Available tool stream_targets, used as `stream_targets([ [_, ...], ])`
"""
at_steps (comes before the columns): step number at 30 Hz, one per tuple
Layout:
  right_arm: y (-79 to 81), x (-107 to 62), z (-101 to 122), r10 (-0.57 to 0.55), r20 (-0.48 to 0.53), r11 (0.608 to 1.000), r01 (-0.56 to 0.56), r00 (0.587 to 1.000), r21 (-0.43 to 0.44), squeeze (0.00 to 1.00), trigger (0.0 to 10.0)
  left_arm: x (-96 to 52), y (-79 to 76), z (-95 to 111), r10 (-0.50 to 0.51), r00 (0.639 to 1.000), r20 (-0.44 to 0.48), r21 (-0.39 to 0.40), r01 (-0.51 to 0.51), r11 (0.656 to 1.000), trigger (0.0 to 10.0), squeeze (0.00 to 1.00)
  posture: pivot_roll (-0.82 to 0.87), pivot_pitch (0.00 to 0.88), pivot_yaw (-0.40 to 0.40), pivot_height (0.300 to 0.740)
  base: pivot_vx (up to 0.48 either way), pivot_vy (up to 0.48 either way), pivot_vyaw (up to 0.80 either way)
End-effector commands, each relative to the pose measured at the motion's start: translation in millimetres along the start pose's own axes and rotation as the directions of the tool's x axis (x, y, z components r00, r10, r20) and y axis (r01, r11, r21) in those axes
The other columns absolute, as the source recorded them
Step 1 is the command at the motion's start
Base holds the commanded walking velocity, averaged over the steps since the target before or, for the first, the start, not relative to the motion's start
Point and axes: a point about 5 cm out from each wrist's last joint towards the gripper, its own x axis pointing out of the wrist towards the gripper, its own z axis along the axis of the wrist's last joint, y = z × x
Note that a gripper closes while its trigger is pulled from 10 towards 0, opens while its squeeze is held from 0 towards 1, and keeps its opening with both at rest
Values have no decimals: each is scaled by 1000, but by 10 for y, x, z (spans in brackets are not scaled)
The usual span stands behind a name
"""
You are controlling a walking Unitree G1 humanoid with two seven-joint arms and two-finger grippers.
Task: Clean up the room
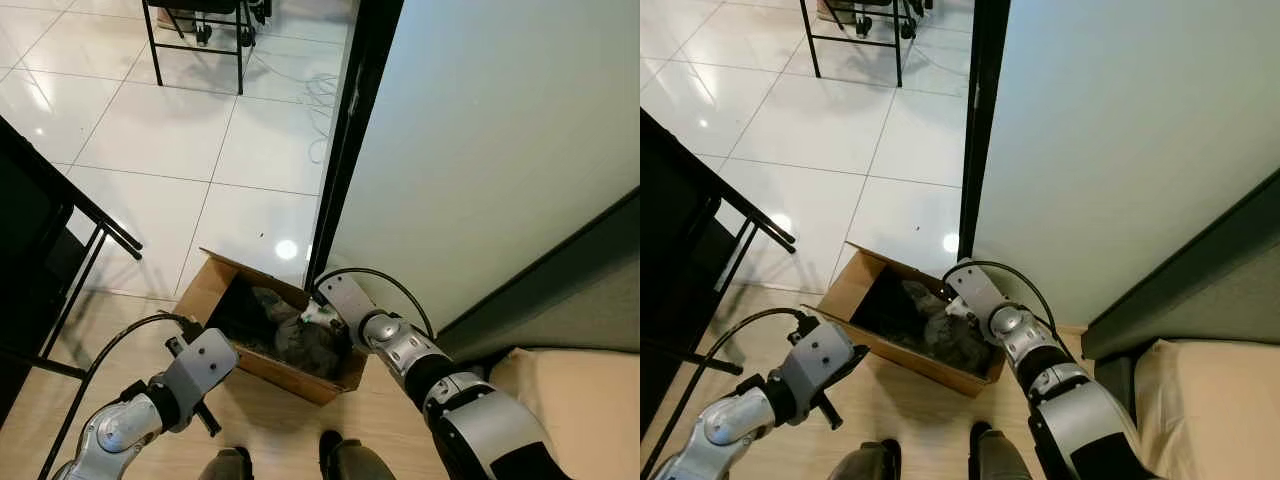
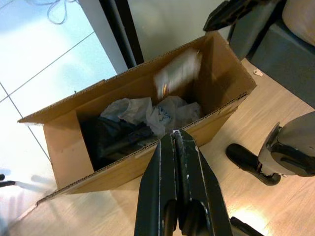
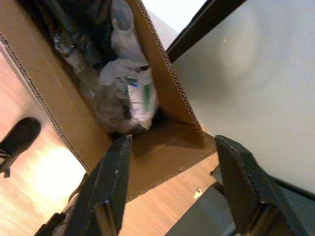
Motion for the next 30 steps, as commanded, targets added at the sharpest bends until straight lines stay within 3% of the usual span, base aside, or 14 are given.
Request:
stream_targets([
  [1,47,1,-132,4,-45,1000,-5,999,-7,0,10000,-29,-83,-31,-34,999,-9,-3,34,999,10000,0,54,350,-51,740,0,0,0],
  [10,20,0,-116,-19,-36,1000,18,999,-13,0,10000,-45,-81,-59,-23,999,-23,5,23,1000,10000,0,51,347,-55,740,0,0,0],
  [12,-9,0,-45,-33,-8,999,33,999,33,0,10000,-35,-38,-84,24,999,-42,-13,-25,1000,10000,0,48,335,-55,740,0,0,0],
  [13,-46,-2,39,-45,24,989,41,999,145,0,10000,-16,25,-129,95,993,-75,-48,-99,994,10000,0,40,298,-55,740,0,0,0],
  [14,-46,-2,39,-45,24,989,41,999,145,0,10000,-16,25,-129,95,993,-75,-48,-99,994,10000,0,40,298,-55,740,0,0,0],
  [15,-70,-5,93,-54,46,974,42,997,224,0,10000,-5,64,-165,142,985,-100,-72,-150,986,10000,0,38,290,-54,740,0,0,0],
  [16,-70,-5,93,-54,46,974,42,997,224,0,10000,-5,64,-165,142,985,-100,-72,-150,986,10000,0,38,290,-54,740,0,0,0],
  [17,-126,-15,192,-75,90,943,42,993,329,0,10000,18,152,-222,253,957,-145,-189,-278,942,10000,0,30,256,-52,740,0,0,0],
  [18,-169,-27,276,-93,129,916,33,987,401,0,10000,34,214,-279,342,919,-196,-291,-388,875,10000,0,25,226,-51,740,0,0,0],
  [19,-169,-27,276,-93,129,916,33,987,401,0,10000,34,214,-279,342,919,-196,-291,-388,875,10000,0,25,226,-51,740,0,0,0],
  [20,-196,-39,334,-115,167,898,31,979,438,0,10000,49,229,-350,386,886,-259,-330,-456,826,10000,0,17,180,-41,740,0,0,0],
  [23,-204,-54,357,-147,195,879,37,970,476,0,10000,66,215,-394,417,860,-294,-327,-501,801,10000,0,10,156,-30,740,0,0,0],
  [25,-149,-101,257,-228,215,857,92,950,507,0,10000,113,117,-448,437,834,-337,-332,-540,774,10000,0,-3,119,-19,740,0,0,0],
  [30,-15,-237,-20,-345,229,815,170,910,554,0,10000,221,-26,-421,455,824,-338,-318,-555,769,10000,0,-12,81,-17,740,0,0,0],
])
